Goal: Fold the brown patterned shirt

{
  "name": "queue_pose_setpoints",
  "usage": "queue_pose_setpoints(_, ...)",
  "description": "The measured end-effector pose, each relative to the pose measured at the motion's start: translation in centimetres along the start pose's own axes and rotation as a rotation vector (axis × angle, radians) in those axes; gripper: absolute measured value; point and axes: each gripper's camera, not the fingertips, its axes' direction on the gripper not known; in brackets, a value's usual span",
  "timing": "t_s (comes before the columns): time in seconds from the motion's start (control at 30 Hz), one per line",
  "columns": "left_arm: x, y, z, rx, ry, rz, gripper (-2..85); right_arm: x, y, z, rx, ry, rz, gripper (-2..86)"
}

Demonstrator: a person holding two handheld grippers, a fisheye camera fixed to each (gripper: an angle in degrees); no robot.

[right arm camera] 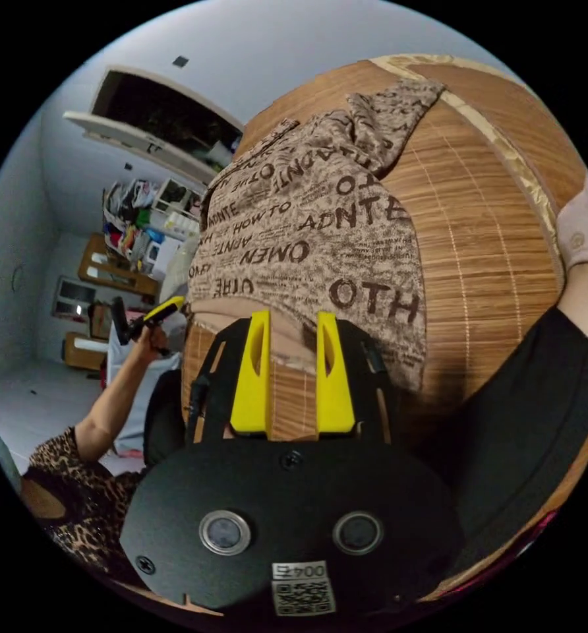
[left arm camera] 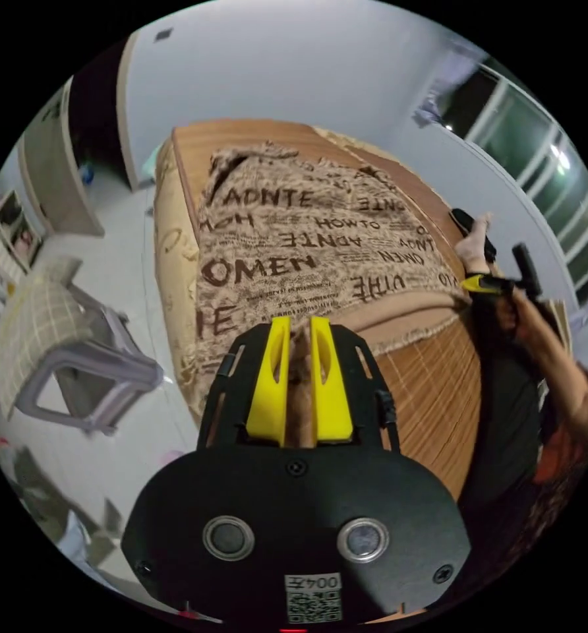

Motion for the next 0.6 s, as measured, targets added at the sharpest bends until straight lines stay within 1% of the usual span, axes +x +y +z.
queue_pose_setpoints(0.07,-1.2,-1.0,1.8,-0.057,0.064,-0.046,4.7,2.8,-1.1,0.7,0.001,-0.066,0.064,12.6)
queue_pose_setpoints(0.2,-2.3,-1.4,3.5,-0.155,0.161,-0.022,5.2,5.3,-1.6,1.7,-0.071,-0.164,0.096,12.6)
queue_pose_setpoints(0.3,-3.2,-0.5,3.8,-0.196,0.269,0.028,3.6,5.6,-0.6,2.5,-0.173,-0.214,0.053,12.0)
queue_pose_setpoints(0.37,-3.6,0.8,3.5,-0.217,0.321,0.107,2.6,5.1,0.8,3.5,-0.291,-0.239,-0.003,11.6)
queue_pose_setpoints(0.43,-3.8,2.1,3.4,-0.256,0.348,0.172,2.1,4.4,2.1,4.2,-0.379,-0.249,-0.057,11.3)
queue_pose_setpoints(0.5,-3.9,3.4,2.8,-0.278,0.332,0.234,1.8,3.6,3.1,4.6,-0.426,-0.271,-0.099,11.3)
queue_pose_setpoints(0.6,-4.7,4.9,0.7,-0.217,0.277,0.262,1.5,2.4,3.8,4.5,-0.426,-0.230,-0.154,10.7)
